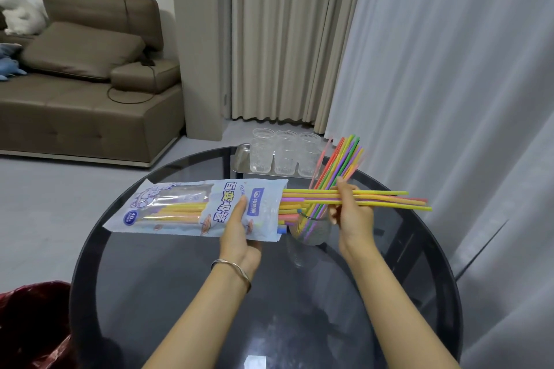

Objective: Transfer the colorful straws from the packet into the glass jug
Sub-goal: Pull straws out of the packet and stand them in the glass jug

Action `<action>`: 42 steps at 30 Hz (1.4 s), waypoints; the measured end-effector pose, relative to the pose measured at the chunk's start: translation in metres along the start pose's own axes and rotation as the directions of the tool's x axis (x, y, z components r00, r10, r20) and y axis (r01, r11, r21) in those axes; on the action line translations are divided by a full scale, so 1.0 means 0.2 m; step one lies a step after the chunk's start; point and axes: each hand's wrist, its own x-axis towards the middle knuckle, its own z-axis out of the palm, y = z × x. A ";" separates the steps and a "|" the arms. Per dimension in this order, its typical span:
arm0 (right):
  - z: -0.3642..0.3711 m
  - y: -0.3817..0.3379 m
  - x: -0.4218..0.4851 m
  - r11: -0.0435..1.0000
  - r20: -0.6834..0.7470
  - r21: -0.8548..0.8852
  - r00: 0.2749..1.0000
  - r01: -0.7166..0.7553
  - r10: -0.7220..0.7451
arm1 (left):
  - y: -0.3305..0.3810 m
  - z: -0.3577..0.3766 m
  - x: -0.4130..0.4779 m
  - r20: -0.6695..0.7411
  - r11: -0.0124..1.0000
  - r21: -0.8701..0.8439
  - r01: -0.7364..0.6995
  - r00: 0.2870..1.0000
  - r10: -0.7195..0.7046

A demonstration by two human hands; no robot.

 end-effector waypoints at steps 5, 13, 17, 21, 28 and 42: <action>-0.10 -0.06 0.16 0.999 -0.138 -0.019 0.990 0.031 -0.033 | 0.03 0.02 0.07 -0.038 1.000 -0.012 -0.027 0.999 0.026; -0.18 -0.13 0.44 0.984 -0.175 -0.142 0.975 0.109 -0.133 | 0.02 0.02 0.16 -0.060 0.999 0.025 -0.044 0.997 0.045; -0.18 -0.15 0.55 0.961 -0.118 -0.242 0.979 0.132 -0.164 | 0.00 0.02 0.18 -0.068 0.997 0.047 -0.057 0.996 0.060; -0.14 -0.14 0.62 0.849 0.073 -0.480 0.975 0.219 -0.210 | -0.01 0.02 0.19 -0.075 0.996 0.065 -0.056 0.995 0.061; -0.01 -0.02 0.60 0.629 0.424 -0.722 0.903 0.290 0.070 | 0.00 0.01 0.20 -0.070 0.995 0.074 -0.061 0.995 0.066; -0.09 0.03 0.58 0.602 0.193 -0.740 0.952 0.300 -0.236 | -0.01 0.03 0.17 -0.042 0.997 0.055 -0.059 0.997 0.061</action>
